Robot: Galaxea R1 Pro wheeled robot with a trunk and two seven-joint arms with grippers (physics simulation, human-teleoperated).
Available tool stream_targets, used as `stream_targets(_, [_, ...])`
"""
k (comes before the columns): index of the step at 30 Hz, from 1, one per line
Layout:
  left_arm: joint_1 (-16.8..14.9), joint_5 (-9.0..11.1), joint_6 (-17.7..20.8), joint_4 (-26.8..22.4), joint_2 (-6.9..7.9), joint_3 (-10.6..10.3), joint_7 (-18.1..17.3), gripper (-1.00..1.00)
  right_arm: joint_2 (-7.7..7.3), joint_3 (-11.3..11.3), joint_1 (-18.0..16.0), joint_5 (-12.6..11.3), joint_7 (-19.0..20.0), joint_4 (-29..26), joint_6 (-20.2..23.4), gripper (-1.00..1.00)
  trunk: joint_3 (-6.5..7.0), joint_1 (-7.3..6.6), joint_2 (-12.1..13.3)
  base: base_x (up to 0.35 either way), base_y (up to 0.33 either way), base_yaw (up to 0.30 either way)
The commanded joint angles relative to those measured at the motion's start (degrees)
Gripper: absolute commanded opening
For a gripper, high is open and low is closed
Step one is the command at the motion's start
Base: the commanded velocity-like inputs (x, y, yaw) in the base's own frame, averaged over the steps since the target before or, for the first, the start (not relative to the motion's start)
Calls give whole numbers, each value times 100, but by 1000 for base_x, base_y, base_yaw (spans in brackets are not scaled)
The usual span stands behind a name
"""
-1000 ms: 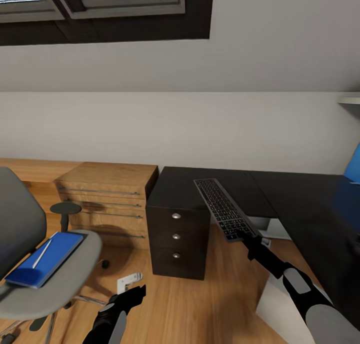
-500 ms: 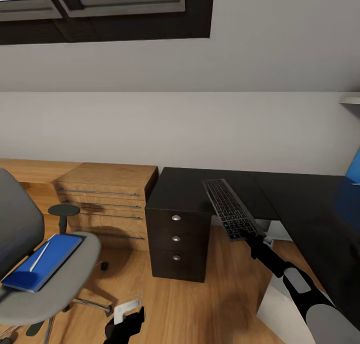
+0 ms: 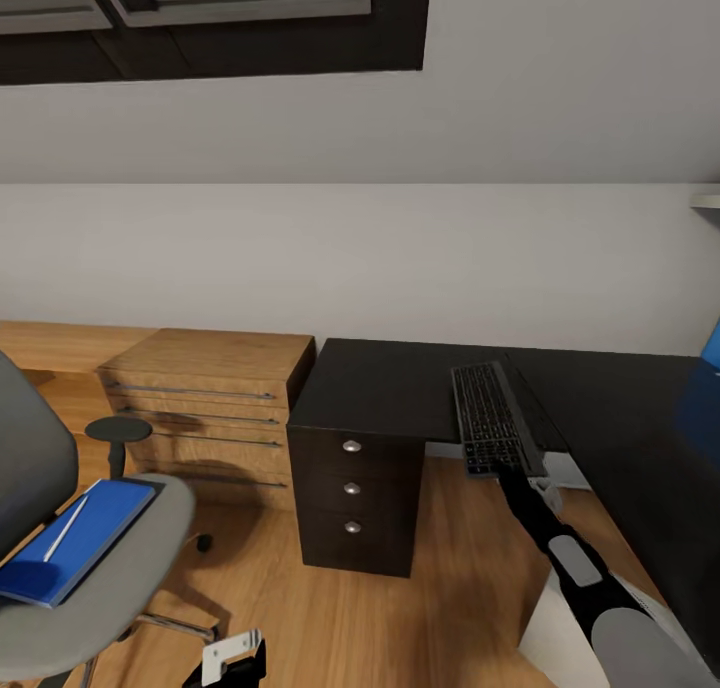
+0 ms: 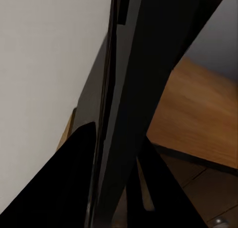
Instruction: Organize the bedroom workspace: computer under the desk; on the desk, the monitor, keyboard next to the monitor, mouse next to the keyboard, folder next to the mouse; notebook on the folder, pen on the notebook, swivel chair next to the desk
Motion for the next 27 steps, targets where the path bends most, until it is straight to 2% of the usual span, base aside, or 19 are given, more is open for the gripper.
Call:
stream_targets(1, [-3, 54, -21, 24, -2, -3, 9, 100, 32, -35, -5, -78, -1, 3, 56, -100, -5, 0, -3, 17, 0, 0])
stream_targets(2, [-3, 52, -19, 39, -6, -4, 10, 100, 51, -40, -5, -81, -71, 3, 50, -100, -5, 0, -3, 11, 0, 0])
stream_targets(3, [-3, 52, -18, 64, -13, -7, 10, 100, 75, -45, -5, -93, -333, 3, 44, -100, -5, 0, -3, 3, 0, 0])
stream_targets(6, [-3, 56, -18, 84, -19, -24, 11, 100, 86, -51, -5, -172, -467, 7, 64, -100, -5, 0, -3, 22, 0, 0])
stream_targets(7, [-3, 51, -23, 188, -26, -50, 14, 100, 86, -54, -5, -681, -501, 6, 80, -100, -5, 0, -3, 262, 0, 0])
stream_targets(9, [-3, 51, -25, 234, -28, -117, 17, 100, 79, -51, -5, -1124, -508, 5, 107, -100, -5, 0, -3, 293, 0, 0])
stream_targets(10, [-3, 54, -26, 251, -29, -166, 20, 100, 75, -47, -5, -1451, -513, 4, 130, -100, -5, 0, -3, 313, 0, 0])
stream_targets(13, [-3, 56, -26, 263, -29, -206, 25, 100, 73, -37, -5, -1747, -509, -2, 147, -100, -5, 0, -3, 320, 0, 0])
stream_targets(20, [-3, 57, -26, 344, -31, -225, 28, 100, 75, 4, -5, -1866, -521, 1, 154, -100, -5, 0, -3, 326, 0, 0])
stream_targets(25, [-3, 57, -19, 400, -30, -231, 33, 100, 61, 19, -5, -1804, -508, 22, 146, -100, -5, 0, -3, 280, 0, 0])
stream_targets(27, [-3, 80, -58, 430, -78, -296, 64, 100, 19, 9, -5, -1713, -467, 92, 72, -100, -6, 0, -3, 0, 0, 0])
